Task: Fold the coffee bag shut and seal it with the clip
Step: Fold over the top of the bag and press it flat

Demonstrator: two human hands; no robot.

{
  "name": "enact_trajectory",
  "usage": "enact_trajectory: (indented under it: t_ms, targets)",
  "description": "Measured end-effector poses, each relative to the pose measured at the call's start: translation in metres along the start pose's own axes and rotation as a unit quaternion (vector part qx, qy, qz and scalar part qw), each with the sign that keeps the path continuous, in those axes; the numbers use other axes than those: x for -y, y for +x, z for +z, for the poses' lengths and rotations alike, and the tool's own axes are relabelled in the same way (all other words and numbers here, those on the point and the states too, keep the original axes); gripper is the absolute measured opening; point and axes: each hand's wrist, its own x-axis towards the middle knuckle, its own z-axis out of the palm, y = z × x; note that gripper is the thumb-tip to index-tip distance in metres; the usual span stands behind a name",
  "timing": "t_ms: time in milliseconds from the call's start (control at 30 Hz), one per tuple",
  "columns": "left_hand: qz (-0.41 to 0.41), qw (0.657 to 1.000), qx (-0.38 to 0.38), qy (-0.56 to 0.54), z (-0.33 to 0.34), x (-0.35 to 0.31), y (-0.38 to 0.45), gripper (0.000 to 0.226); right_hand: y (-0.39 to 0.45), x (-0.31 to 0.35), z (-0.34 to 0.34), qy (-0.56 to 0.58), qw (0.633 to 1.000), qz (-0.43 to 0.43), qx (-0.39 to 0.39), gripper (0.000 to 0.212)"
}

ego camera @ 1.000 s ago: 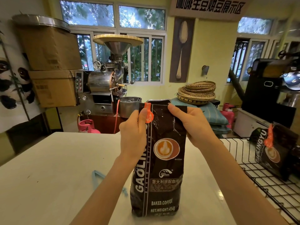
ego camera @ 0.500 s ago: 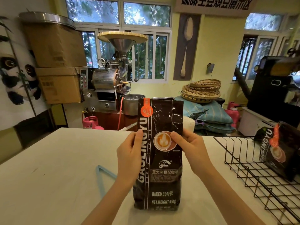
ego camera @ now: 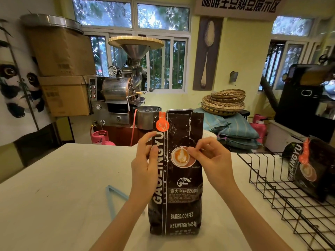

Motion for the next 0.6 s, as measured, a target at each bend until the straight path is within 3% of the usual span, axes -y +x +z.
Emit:
enact_trajectory:
  t_ms: [100,300,533,600]
  targets:
    - [-0.028,0.997,0.051,-0.058,-0.003,-0.007,0.005,0.03,0.003,0.006,-0.005,0.032,0.998,0.018,0.055,0.034]
    - [-0.052,0.987,0.092,-0.124,-0.007,-0.011,0.011,0.052,0.008,0.012,-0.015,0.045,0.991,0.057,0.115,0.046]
    - [-0.106,0.979,0.133,-0.109,-0.018,-0.016,0.02,0.051,0.014,0.018,-0.021,0.044,0.984,0.085,0.15,0.046]
    - [-0.112,0.979,0.152,-0.082,-0.021,-0.017,0.022,0.042,0.015,0.019,-0.021,0.03,0.984,0.098,0.146,0.045]
